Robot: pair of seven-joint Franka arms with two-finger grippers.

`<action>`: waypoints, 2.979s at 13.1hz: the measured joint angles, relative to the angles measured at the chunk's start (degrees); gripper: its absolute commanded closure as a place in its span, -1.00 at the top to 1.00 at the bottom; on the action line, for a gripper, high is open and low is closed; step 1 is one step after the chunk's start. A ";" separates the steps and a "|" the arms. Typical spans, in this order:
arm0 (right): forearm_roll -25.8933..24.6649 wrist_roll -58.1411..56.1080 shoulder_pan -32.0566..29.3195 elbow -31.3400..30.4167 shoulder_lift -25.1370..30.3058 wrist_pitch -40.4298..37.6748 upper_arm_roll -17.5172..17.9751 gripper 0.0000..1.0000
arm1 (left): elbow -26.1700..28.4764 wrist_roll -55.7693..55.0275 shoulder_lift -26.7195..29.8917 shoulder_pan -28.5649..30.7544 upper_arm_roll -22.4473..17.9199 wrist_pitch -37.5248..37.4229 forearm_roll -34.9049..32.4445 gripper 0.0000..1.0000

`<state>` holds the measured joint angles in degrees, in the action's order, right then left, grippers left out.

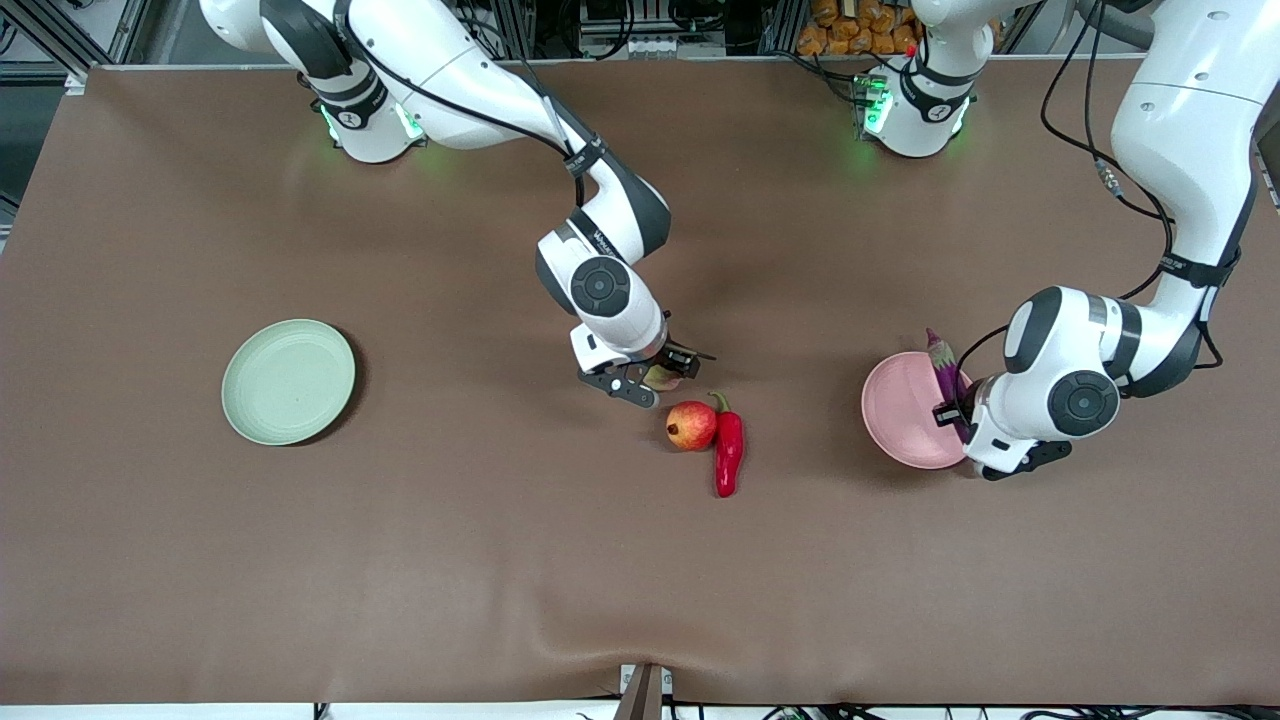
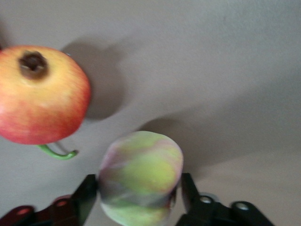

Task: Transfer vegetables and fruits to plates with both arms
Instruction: 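Lower the right gripper and grasp the yellow-green peach, then carry the peach to the green plate while the left gripper releases eggplant, then grasp the red chili with the left gripper while the right gripper releases peach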

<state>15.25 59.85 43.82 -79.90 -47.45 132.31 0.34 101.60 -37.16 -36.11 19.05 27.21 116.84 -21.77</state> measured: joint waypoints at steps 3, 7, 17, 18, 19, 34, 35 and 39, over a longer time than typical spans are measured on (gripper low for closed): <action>-0.01 -0.52 -2.15 3.70 0.03 -7.80 -1.06 -1.00 | 0.02 0.00 -0.01 -0.04 0.11 0.00 0.00 -1.00; 0.00 -9.09 -10.93 12.12 1.90 -26.77 -1.35 -1.00 | 0.10 0.00 -0.07 -0.20 0.23 0.00 0.00 -1.00; -7.06 -56.41 -39.94 -6.57 17.09 -37.63 -1.98 -1.00 | -0.40 -1.10 -0.29 -0.41 0.82 0.19 0.00 1.00; -7.57 -61.07 -42.35 -10.67 18.80 -35.69 -2.00 -1.00 | -0.95 -2.06 -0.28 -0.52 1.36 0.28 0.00 1.00; -7.69 -65.34 -44.79 -14.86 20.26 -33.15 -2.01 -1.00 | -1.85 -3.20 -0.27 -0.95 1.84 0.34 0.00 1.00; -7.56 -77.77 -52.75 -26.06 23.77 -26.50 -0.41 1.00 | -17.59 -12.48 -10.56 -21.28 1.44 11.03 3.01 1.00; -7.53 -77.54 -52.04 -22.84 24.15 -29.40 -0.16 1.00 | -18.53 -14.33 -11.90 -21.74 1.42 12.58 3.02 1.00; -7.52 -75.24 -49.35 -11.46 25.00 -37.65 -0.06 1.00 | -24.29 -22.61 -16.81 -29.60 -3.02 16.51 3.03 1.00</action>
<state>7.73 -15.39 -5.53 -91.36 -22.45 94.66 0.28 77.31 -59.77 -52.92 -10.56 24.19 133.35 -18.74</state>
